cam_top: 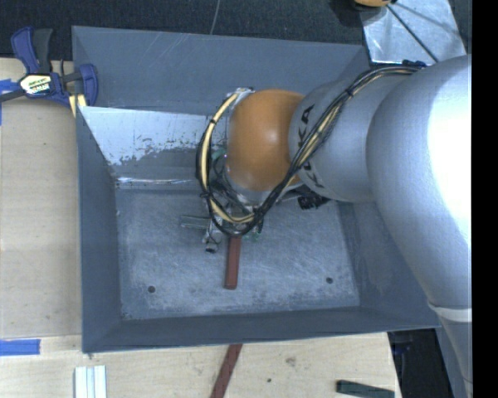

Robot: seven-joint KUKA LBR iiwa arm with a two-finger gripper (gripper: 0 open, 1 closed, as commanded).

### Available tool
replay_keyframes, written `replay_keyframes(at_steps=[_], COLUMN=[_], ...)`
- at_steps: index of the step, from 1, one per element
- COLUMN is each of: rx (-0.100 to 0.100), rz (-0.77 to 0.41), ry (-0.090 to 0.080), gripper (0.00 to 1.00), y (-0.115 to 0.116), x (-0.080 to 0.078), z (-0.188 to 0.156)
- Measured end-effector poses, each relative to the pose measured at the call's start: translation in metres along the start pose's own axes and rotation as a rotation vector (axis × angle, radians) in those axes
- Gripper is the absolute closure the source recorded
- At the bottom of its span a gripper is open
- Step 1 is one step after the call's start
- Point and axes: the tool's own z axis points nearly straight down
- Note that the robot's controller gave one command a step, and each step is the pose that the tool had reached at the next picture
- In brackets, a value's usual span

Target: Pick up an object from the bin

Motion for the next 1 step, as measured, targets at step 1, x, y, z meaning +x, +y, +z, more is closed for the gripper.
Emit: replay_keyframes(at_steps=[1], rx=[0.0], rz=[0.008], ry=[0.003], gripper=[1.0], y=[-0.0135], x=[-0.021], z=[-0.0302])
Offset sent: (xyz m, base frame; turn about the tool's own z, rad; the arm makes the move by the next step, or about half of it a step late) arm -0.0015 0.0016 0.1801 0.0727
